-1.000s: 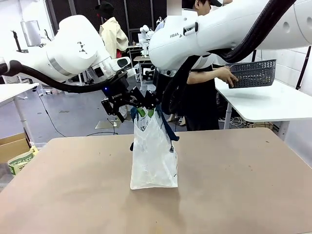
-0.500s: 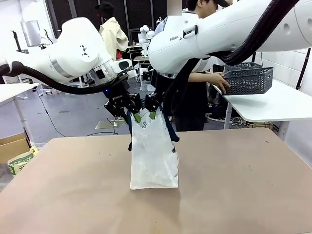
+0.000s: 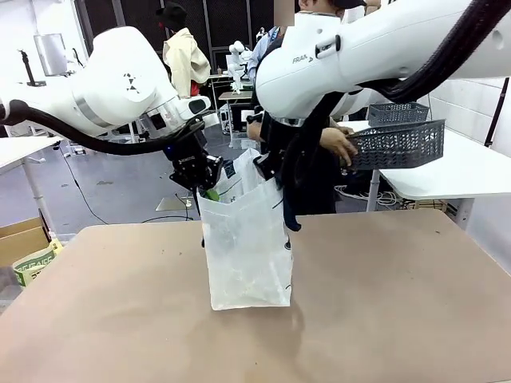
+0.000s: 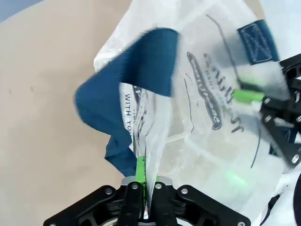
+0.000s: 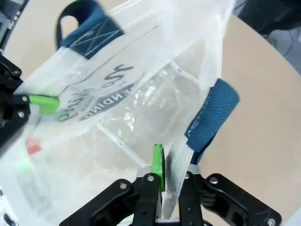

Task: Transfer purchased items from the store into the shopping bag.
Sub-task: Open the Reusable shopping bag in the center of the table.

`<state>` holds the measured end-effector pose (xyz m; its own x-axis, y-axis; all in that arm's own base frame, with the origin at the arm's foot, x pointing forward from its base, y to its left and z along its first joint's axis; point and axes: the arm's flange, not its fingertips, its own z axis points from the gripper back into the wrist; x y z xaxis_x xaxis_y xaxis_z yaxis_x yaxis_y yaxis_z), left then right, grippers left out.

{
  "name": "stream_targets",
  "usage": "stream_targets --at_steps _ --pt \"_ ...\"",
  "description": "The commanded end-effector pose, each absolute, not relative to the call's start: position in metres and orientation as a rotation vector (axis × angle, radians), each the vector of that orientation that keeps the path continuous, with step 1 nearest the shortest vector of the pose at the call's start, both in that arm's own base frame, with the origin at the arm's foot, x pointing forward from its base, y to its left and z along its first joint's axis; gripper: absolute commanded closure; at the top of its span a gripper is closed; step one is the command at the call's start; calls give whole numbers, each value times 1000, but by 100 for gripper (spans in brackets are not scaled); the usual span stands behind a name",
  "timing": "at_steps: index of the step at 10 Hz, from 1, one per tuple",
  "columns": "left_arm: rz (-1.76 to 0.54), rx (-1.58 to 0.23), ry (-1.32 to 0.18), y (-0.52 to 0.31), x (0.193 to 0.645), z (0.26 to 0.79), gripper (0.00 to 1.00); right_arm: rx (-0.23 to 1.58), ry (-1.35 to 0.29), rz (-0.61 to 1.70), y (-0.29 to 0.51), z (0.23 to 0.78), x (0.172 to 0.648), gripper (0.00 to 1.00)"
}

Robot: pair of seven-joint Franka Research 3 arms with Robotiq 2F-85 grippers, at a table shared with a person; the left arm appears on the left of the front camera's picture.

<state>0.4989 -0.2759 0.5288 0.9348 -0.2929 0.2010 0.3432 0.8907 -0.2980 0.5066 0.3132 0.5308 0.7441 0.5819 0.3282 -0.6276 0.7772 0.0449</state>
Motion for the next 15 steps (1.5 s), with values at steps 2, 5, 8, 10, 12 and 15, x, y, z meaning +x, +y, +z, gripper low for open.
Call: stream_targets --at_steps 2,5,8,10,12,15 --pt "-353 -328 -183 -253 479 526 100 179 -392 693 274 531 493 100" --pt "-278 -294 -225 -245 475 527 100 155 -435 769 253 529 500 100" --pt "-238 -241 -216 -238 482 522 100 88 -438 765 239 524 499 100" --pt "-346 -230 -224 -239 483 520 100 92 -477 802 226 523 500 100" --pt "-459 -243 -228 -241 483 518 100 92 -496 857 220 519 503 100" --pt "-551 -264 -191 -244 489 518 100 133 -499 875 211 514 507 100"
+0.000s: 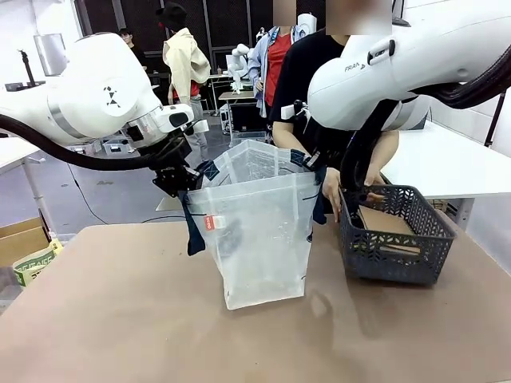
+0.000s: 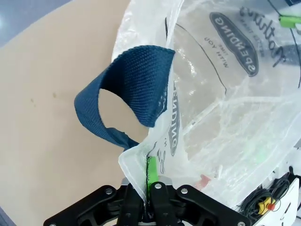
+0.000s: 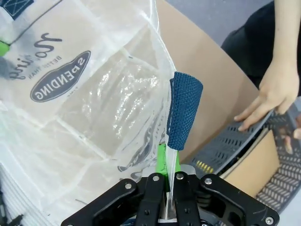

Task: Transfer purchased items from the store into the shopping bag.
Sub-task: Open the Reusable shopping bag in the center of the table.

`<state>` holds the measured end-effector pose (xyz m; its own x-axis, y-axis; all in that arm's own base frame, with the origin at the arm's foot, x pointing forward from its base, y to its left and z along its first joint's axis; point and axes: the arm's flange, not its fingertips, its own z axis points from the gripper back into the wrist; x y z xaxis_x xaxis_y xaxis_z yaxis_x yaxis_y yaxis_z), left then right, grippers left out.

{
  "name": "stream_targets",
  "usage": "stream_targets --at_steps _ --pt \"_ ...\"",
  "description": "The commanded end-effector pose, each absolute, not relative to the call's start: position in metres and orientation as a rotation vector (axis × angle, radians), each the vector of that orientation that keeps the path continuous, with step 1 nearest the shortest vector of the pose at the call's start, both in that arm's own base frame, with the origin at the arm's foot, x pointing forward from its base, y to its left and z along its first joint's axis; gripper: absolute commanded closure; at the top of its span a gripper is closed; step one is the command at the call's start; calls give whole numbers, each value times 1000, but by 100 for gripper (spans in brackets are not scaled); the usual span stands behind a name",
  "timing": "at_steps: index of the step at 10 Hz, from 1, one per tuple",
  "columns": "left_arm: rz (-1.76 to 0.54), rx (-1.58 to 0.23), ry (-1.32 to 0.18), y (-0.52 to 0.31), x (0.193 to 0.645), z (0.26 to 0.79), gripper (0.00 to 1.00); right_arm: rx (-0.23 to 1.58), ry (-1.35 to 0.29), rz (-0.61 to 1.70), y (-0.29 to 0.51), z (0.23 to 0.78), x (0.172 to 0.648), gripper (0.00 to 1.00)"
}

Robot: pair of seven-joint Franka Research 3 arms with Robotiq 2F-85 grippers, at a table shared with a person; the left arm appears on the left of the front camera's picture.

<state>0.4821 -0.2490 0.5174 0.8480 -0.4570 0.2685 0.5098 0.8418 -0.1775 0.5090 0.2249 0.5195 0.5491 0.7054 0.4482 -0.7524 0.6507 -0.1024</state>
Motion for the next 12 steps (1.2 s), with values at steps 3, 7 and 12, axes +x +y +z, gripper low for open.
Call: stream_targets --at_steps 3,7,12 --pt "-598 -249 -137 -236 494 520 100 125 -483 826 204 514 506 100" --pt "-603 -215 -117 -228 504 524 100 89 -434 758 197 513 506 100" --pt "-575 -247 -132 -245 499 522 100 131 -453 778 215 515 509 100"
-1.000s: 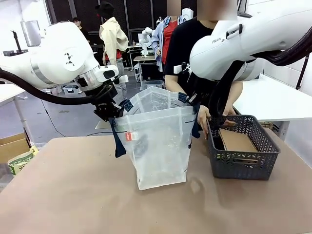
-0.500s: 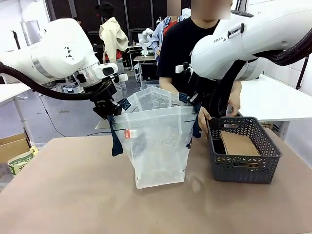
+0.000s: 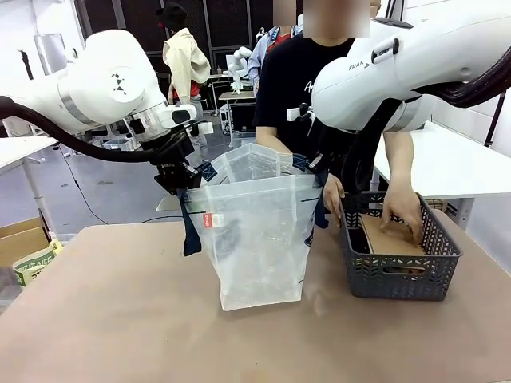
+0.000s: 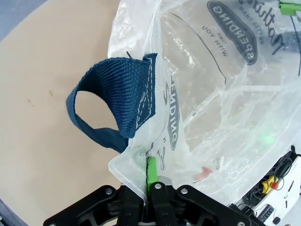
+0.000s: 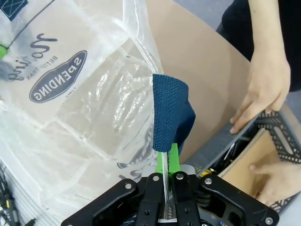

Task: Transfer purchased items from the store into the shopping bag.
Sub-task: Move the Reusable shopping bag to the right side of the table.

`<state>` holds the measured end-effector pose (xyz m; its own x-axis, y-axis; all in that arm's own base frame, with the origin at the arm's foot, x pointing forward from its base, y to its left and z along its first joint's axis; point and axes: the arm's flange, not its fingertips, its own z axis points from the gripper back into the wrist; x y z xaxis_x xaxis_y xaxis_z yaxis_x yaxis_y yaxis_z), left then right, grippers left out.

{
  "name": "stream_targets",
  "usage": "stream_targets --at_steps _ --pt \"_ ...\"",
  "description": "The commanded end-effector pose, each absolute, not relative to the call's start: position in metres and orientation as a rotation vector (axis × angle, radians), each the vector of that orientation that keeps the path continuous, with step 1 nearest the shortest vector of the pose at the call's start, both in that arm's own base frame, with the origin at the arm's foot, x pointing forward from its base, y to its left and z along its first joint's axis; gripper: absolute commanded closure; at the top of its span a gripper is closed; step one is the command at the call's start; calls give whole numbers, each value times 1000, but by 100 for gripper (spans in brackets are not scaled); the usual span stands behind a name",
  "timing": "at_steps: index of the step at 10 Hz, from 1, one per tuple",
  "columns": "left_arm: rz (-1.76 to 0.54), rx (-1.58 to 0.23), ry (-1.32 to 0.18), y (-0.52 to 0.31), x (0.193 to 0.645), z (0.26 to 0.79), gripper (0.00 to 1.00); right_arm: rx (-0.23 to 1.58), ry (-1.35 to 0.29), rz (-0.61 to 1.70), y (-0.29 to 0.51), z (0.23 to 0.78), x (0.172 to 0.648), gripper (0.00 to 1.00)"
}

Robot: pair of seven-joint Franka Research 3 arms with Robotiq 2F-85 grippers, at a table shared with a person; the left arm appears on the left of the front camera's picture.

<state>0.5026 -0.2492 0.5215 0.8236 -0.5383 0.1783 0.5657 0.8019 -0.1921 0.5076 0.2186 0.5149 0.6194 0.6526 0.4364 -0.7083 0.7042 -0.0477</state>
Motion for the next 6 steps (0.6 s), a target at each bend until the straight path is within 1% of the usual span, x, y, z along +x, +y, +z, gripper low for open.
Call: stream_targets --at_steps 1,6 --pt "-575 -247 -132 -245 499 522 100 131 -453 778 215 515 509 100" --pt "-575 -247 -132 -245 499 522 100 131 -453 778 215 515 509 100"
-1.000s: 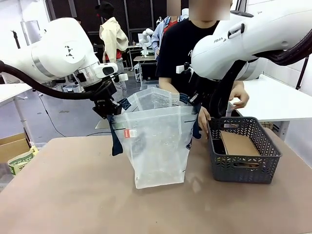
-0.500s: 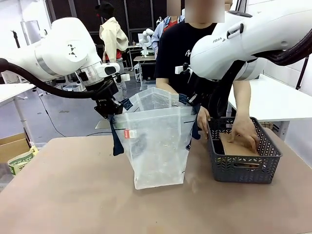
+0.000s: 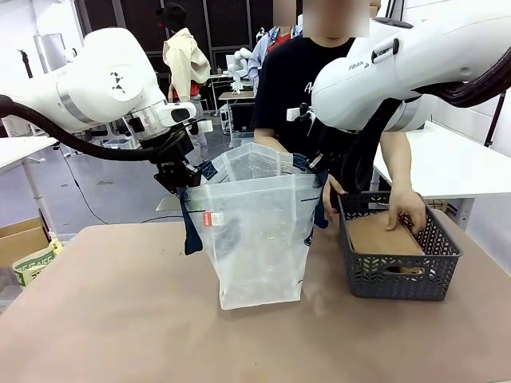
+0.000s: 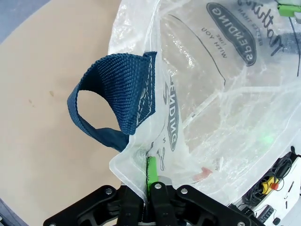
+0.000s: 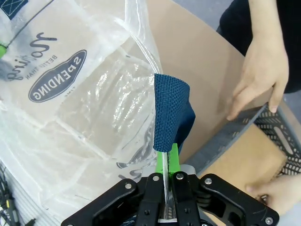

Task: Transfer purchased items from the store into the shopping bag.
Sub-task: Move the Reusable shopping bag to the right side of the table.

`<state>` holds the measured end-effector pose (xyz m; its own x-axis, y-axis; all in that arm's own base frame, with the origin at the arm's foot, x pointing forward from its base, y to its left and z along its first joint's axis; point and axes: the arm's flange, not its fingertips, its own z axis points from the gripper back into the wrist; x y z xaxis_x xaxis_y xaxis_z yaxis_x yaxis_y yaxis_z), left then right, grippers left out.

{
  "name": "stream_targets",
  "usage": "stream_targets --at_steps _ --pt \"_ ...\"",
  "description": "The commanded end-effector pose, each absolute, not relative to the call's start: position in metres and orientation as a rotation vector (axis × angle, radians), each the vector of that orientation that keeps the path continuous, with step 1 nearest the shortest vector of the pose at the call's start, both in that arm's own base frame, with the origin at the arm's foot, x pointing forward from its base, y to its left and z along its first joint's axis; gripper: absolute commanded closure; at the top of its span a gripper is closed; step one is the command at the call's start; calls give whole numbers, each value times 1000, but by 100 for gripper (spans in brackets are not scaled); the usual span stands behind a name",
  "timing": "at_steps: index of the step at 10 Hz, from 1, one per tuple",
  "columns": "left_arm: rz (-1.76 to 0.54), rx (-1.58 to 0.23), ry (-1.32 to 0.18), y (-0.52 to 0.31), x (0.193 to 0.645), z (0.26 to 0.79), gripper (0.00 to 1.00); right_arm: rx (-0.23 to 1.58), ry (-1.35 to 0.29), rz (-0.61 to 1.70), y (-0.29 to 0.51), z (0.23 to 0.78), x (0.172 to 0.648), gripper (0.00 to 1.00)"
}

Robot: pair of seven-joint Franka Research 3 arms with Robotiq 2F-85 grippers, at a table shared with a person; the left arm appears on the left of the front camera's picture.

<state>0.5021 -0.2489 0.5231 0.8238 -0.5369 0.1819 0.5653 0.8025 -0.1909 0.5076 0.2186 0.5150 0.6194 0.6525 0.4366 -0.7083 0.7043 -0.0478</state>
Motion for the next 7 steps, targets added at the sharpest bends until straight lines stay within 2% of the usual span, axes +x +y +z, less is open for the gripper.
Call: stream_targets --at_steps 1,7 --pt "-575 -247 -132 -245 499 522 100 131 -453 778 215 515 509 100" --pt "-575 -247 -132 -245 499 522 100 131 -453 778 215 515 509 100"
